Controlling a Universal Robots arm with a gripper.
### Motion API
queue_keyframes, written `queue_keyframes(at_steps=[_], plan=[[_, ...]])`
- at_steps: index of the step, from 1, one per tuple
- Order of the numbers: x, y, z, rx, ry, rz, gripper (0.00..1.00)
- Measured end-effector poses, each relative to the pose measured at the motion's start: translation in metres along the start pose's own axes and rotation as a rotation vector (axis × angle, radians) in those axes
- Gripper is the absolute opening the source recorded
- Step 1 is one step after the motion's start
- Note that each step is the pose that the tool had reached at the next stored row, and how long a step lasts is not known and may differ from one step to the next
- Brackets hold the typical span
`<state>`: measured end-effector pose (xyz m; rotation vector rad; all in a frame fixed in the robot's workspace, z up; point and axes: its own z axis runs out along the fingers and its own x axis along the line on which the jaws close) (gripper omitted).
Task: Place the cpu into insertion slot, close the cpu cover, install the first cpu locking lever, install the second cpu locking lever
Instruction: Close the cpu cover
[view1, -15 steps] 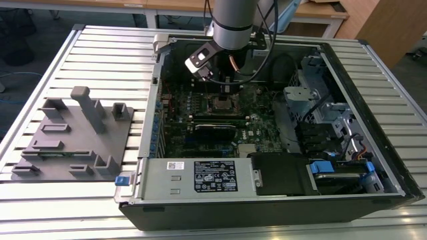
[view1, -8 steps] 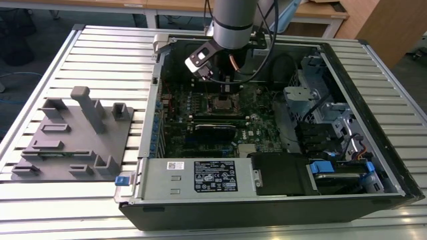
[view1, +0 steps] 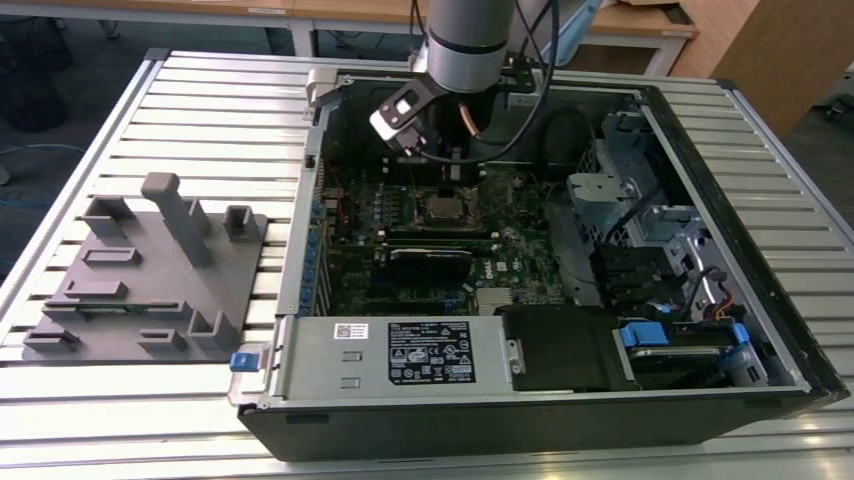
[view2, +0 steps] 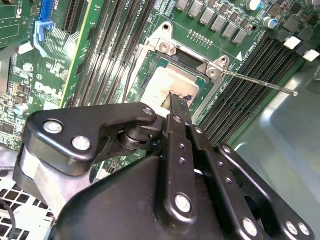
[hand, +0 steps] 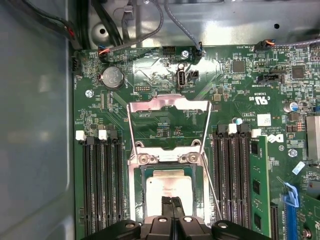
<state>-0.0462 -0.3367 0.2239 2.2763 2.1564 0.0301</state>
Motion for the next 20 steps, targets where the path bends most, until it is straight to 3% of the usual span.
queue_keyframes(at_steps=[10,20], plan=[[0.0000,0.0000,-0.0017,0.0002,-0.0004,0.000,0.10],[0.0001,0.0003,-0.0146,0.0000,0.0000,0.000,0.10]])
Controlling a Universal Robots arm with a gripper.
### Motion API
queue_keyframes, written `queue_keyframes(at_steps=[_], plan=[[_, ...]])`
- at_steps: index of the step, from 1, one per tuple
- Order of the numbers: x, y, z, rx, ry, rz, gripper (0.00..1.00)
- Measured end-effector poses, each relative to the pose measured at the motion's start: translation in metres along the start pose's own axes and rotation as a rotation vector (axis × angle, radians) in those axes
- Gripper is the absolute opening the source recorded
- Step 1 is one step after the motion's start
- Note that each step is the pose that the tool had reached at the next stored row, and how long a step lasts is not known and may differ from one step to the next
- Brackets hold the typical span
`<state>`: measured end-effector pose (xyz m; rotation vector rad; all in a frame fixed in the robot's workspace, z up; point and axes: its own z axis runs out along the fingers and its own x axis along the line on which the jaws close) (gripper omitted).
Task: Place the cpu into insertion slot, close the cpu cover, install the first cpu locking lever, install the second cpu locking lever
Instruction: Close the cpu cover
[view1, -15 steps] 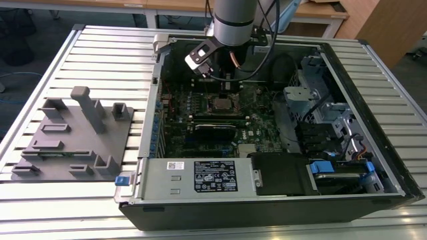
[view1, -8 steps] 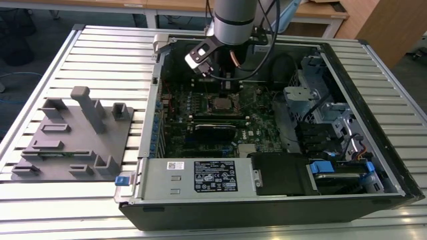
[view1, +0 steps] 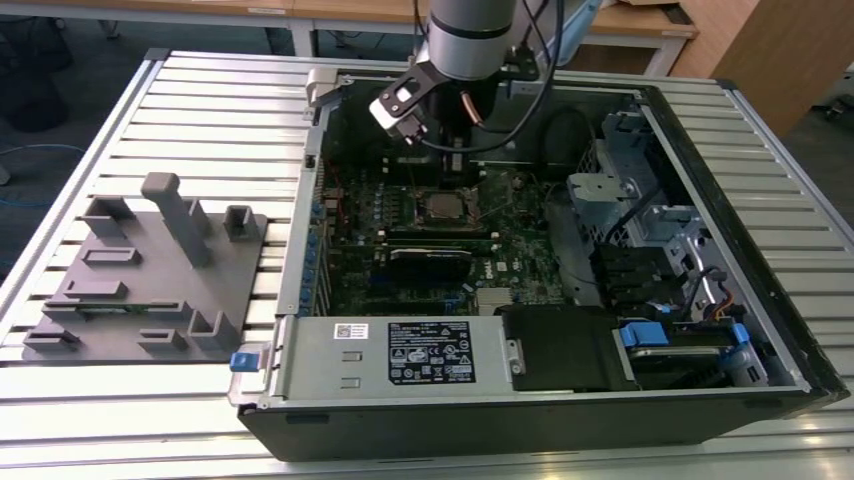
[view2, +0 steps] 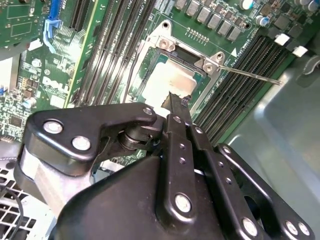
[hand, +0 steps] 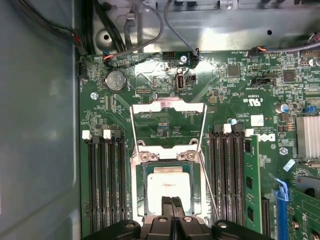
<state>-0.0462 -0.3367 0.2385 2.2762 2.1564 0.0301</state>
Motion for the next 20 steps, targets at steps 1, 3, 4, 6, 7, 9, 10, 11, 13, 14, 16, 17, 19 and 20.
queue_keyframes(at_steps=[1,3,4,6,7,9,10,11,13,14,16,17,19,20], plan=[[0.0000,0.0000,-0.0015,0.0000,0.0000,0.000,0.10],[0.0000,0.0001,-0.0040,0.0000,0.0000,0.000,0.10],[0.0001,0.0001,-0.0056,0.0000,0.0000,0.000,0.10],[0.0001,0.0001,-0.0089,0.0000,0.0000,0.000,0.10],[0.0001,0.0002,-0.0104,0.0000,0.0000,0.000,0.10],[0.0001,0.0002,-0.0127,0.0000,0.0001,0.000,0.10],[0.0001,0.0002,-0.0138,0.0000,0.0000,0.000,0.10],[0.0001,0.0003,-0.0150,0.0000,0.0001,0.000,0.10],[0.0002,0.0003,-0.0177,0.0000,0.0000,0.000,0.10],[0.0002,0.0003,-0.0190,0.0000,0.0000,0.000,0.10],[0.0002,0.0004,-0.0214,0.0000,0.0000,0.000,0.10],[0.0002,0.0004,-0.0223,-0.0001,0.0000,0.000,0.10],[0.0002,0.0004,-0.0240,0.0000,0.0000,0.000,0.10],[0.0002,0.0004,-0.0244,0.0000,0.0000,0.000,0.10]])
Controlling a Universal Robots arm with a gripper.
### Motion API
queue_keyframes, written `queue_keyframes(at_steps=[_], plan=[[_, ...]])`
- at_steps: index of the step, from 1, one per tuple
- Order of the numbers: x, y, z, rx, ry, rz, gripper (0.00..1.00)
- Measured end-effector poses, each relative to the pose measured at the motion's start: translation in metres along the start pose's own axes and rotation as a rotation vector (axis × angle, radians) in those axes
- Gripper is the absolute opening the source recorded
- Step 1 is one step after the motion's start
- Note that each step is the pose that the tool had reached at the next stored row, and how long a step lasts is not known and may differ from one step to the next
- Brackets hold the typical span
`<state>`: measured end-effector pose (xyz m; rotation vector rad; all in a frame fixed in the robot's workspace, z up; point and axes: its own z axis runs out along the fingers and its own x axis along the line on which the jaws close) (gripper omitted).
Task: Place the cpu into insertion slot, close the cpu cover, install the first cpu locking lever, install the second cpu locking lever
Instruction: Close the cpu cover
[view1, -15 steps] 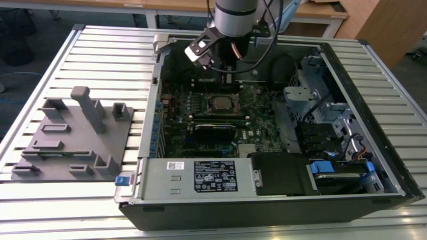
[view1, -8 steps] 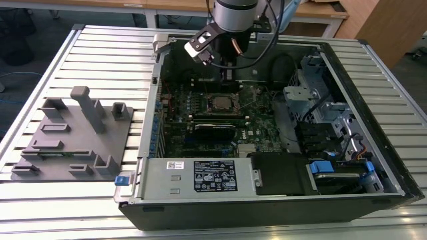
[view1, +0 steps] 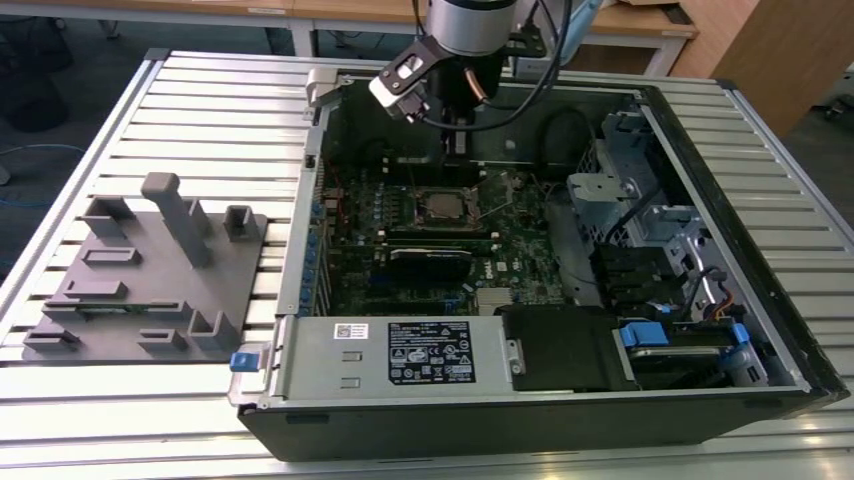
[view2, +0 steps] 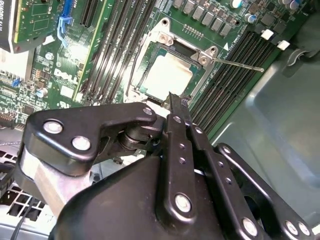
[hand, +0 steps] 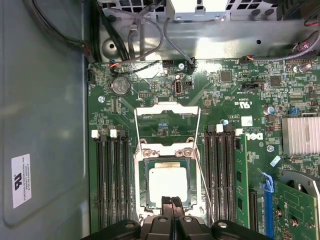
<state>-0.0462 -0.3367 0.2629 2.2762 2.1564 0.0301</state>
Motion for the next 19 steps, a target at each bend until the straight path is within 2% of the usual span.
queue_keyframes(at_steps=[7,14,19], plan=[[0.0000,0.0001,-0.0002,-0.0001,0.0001,0.000,0.10],[0.0002,0.0050,-0.0001,0.0000,0.0000,0.000,0.10],[0.0003,0.0055,-0.0001,0.0000,0.0000,0.000,0.10]])
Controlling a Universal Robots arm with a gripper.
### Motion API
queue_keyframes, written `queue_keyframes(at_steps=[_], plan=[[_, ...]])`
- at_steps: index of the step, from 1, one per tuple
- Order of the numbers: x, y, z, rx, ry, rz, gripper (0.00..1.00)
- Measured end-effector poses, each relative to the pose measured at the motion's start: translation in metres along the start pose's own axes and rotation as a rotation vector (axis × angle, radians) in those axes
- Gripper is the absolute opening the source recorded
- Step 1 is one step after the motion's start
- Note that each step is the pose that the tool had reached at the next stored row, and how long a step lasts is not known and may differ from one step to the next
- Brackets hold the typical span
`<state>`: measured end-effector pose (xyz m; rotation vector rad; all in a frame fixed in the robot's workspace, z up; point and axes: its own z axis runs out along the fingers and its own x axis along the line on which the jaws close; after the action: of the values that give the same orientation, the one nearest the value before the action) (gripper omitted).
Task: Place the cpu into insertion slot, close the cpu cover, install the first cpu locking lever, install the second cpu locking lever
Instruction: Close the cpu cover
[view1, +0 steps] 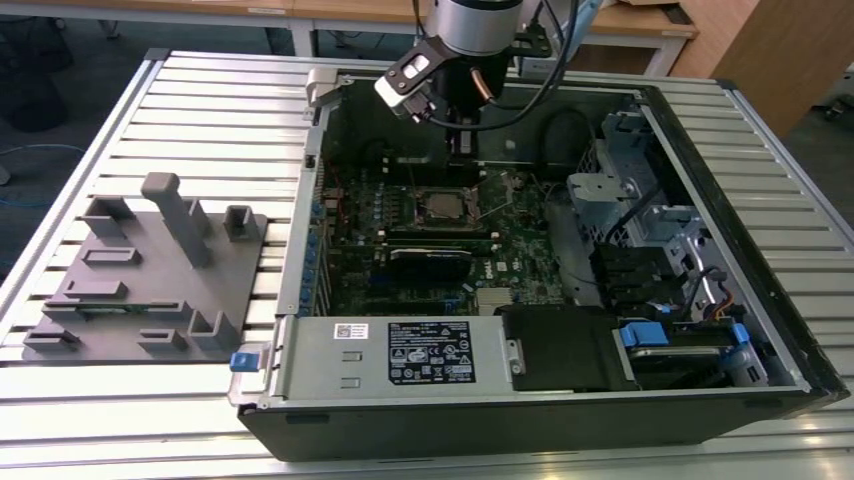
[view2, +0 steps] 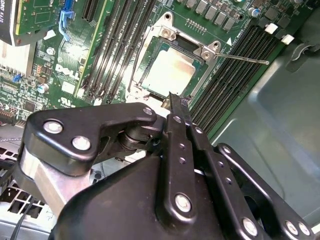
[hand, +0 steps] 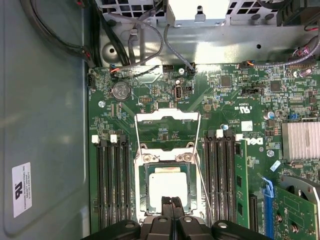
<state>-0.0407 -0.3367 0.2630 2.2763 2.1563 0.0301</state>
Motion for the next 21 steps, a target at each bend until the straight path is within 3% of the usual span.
queue_keyframes(at_steps=[6,16,21], plan=[[0.0001,0.0008,0.0001,0.0000,0.0000,0.000,0.10],[0.0006,0.0096,0.0003,0.0000,0.0000,0.000,0.10],[0.0006,0.0101,0.0003,0.0000,0.0000,0.000,0.10]])
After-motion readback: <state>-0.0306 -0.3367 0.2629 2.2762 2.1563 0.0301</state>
